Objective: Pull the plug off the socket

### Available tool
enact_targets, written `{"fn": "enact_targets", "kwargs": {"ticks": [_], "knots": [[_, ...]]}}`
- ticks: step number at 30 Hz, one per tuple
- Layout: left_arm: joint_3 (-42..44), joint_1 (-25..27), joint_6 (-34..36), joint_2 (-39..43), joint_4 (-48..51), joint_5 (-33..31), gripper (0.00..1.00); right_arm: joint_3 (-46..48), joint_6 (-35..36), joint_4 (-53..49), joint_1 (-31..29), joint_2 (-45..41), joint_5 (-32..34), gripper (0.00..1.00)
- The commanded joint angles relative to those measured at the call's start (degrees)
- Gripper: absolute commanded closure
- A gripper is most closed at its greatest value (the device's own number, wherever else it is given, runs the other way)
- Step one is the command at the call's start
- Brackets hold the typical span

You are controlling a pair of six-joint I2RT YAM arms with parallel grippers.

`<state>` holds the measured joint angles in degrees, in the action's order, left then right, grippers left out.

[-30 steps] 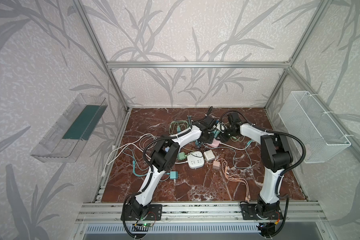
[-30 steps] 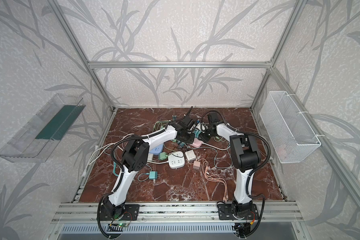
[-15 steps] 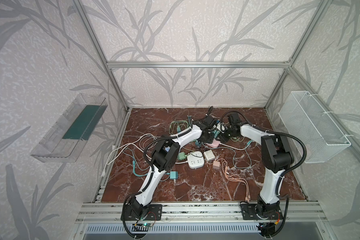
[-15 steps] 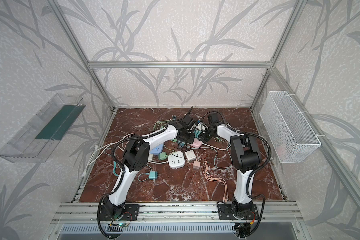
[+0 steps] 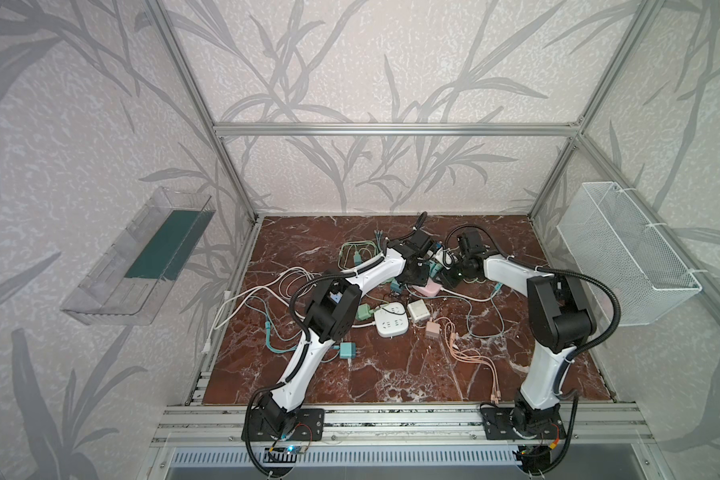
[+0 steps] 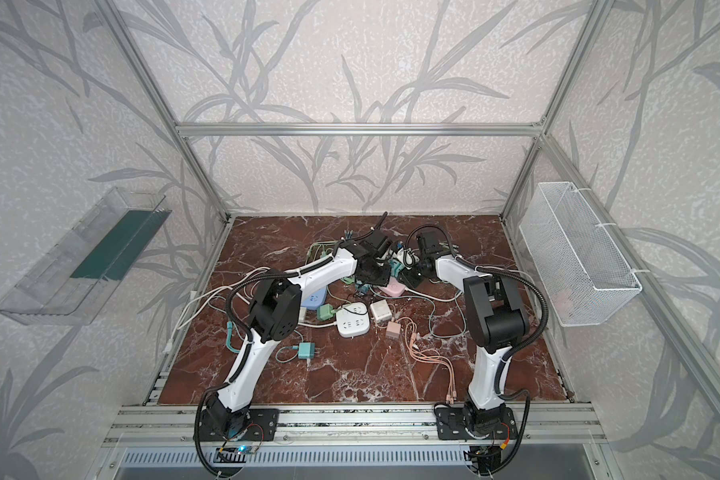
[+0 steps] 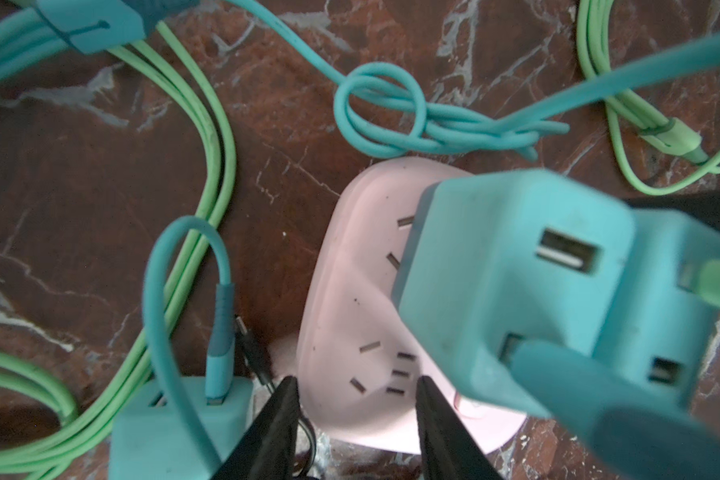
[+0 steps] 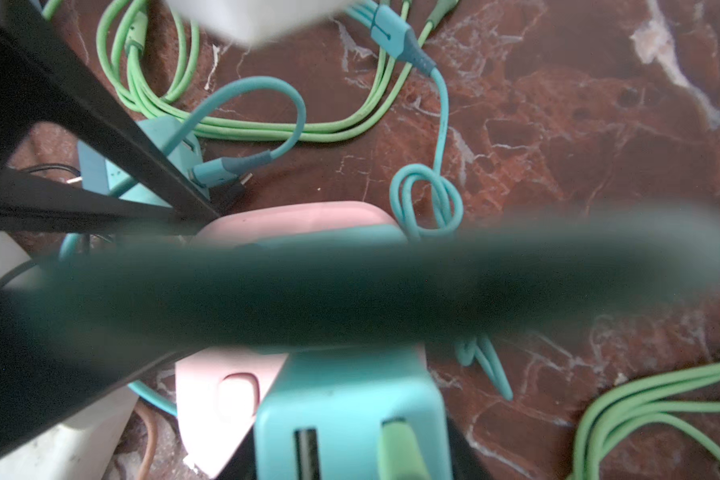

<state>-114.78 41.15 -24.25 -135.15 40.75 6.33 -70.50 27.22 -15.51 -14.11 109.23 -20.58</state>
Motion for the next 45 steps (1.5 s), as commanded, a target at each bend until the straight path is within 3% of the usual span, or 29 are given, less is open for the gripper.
{"fn": "enact_targets", "kwargs": {"ticks": [1,8,18,31,45], "knots": [[0.81,0.25,-0.32,-3.80,5.36,-0.42,0.54,0.52,-0.76,2.65,-0.48,-3.87,-2.82,0.86],[0.70,0.17,-0.54,-4.07,5.94,-0.28,0.54,-1.49,-2.03,0.68,-0.39,-2.55,-2.87,0.86],[0.26,-0.01,-1.55,-5.12,6.10,1.17,0.53,2.45,1.01,3.70,-2.38,-5.07,3.02,0.87],[0.44,-0.19,-1.86,-5.30,6.19,1.28,0.53,-2.36,-2.79,-2.07,-1.88,-3.26,-0.28,0.86],[0.61,-0.23,-2.16,-4.86,6.01,1.37,0.53,-1.95,-1.95,-4.12,-1.72,-4.12,1.76,0.86]]}}
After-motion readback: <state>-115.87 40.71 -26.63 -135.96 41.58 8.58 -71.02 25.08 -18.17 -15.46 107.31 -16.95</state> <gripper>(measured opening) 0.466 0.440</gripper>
